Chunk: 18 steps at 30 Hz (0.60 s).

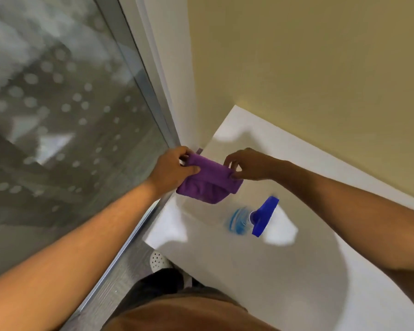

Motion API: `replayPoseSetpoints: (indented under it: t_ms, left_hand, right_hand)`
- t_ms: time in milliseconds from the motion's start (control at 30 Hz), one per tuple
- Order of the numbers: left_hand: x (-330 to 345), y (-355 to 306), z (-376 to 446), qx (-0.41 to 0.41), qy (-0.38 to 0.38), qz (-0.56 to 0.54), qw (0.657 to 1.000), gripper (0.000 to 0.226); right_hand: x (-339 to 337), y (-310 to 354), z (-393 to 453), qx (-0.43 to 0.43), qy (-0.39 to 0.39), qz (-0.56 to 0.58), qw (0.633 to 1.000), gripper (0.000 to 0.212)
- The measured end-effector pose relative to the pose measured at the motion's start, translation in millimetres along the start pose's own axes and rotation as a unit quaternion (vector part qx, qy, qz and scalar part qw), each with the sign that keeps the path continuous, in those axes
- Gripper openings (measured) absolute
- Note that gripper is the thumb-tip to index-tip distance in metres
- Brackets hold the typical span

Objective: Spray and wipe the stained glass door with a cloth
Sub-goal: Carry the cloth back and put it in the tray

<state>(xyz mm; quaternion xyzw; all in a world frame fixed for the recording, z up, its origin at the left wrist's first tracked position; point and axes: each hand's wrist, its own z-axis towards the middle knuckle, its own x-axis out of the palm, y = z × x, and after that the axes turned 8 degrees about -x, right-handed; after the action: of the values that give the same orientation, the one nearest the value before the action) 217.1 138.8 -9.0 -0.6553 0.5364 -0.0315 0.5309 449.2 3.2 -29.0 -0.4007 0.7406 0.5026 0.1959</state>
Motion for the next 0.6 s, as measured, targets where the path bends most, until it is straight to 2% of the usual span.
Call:
replayPoseSetpoints:
  t_ms: [200,333,467,600]
  left_hand:
    - [26.0,-15.9,19.2,-0.063,0.005,0.060,0.996,0.038]
    - [34.4,-18.4,35.3,-0.076,-0.014,0.119,0.990,0.039]
    - [39.6,-17.8,48.0,-0.091,-0.033,0.126,0.987,0.036]
    - [43.5,-14.5,55.7,-0.097,-0.020,0.121,0.988,0.045]
  right_hand:
    - [26.3,-31.3,-3.5,0.013,-0.051,0.020,0.998,0.030]
    - [40.4,-41.3,-6.6,0.017,-0.107,0.050,0.993,0.028]
    - [51.7,-37.7,-14.3,0.013,-0.204,0.074,0.976,0.018]
    - [55.5,-34.4,-33.8,0.044,-0.298,0.135,0.944,0.011]
